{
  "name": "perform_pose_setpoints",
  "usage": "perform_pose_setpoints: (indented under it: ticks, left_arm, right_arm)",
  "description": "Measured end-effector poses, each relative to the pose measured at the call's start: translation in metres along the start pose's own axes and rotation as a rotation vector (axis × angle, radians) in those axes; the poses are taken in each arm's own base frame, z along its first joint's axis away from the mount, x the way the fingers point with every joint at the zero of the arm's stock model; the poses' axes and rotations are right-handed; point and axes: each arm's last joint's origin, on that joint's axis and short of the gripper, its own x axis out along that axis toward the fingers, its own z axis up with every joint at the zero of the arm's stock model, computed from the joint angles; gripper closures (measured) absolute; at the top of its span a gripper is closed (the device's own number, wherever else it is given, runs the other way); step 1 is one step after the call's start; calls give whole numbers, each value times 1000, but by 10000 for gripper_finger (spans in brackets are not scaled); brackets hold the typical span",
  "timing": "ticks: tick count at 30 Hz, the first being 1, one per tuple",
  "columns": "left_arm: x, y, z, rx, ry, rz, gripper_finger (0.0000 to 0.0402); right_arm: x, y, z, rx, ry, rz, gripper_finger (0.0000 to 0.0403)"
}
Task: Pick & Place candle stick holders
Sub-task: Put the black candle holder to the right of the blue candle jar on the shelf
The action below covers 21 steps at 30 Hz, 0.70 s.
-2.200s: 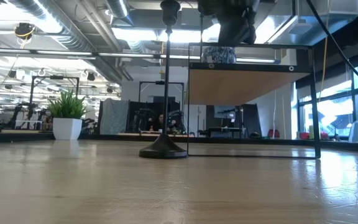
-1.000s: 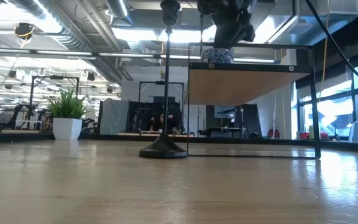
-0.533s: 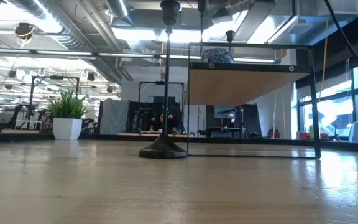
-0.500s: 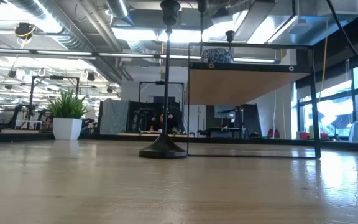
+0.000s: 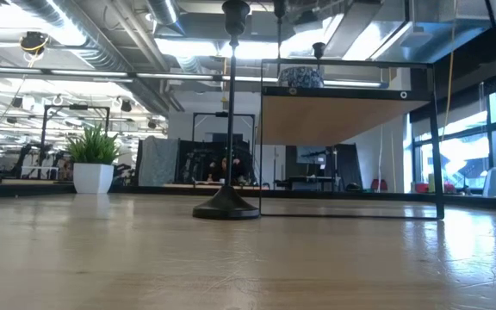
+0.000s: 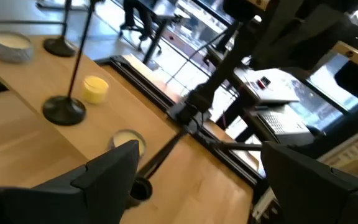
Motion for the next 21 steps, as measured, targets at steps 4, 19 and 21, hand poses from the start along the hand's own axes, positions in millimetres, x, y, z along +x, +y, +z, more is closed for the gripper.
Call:
perform_pose_setpoints:
  ticks: [4,19,21]
  left_arm:
    - [0,0,0,-11,12,-10,68]
    - [0,-1,-1,-53,51,-40,68]
    - [0,-1,-2,-60,57,-44,68]
  right_arm:
    - [-9,15,-10,-22,13,-20,403]
    - [-56,29,-48,-106,222,-11,403]
    - [-59,33,-52,-118,243,3,403]
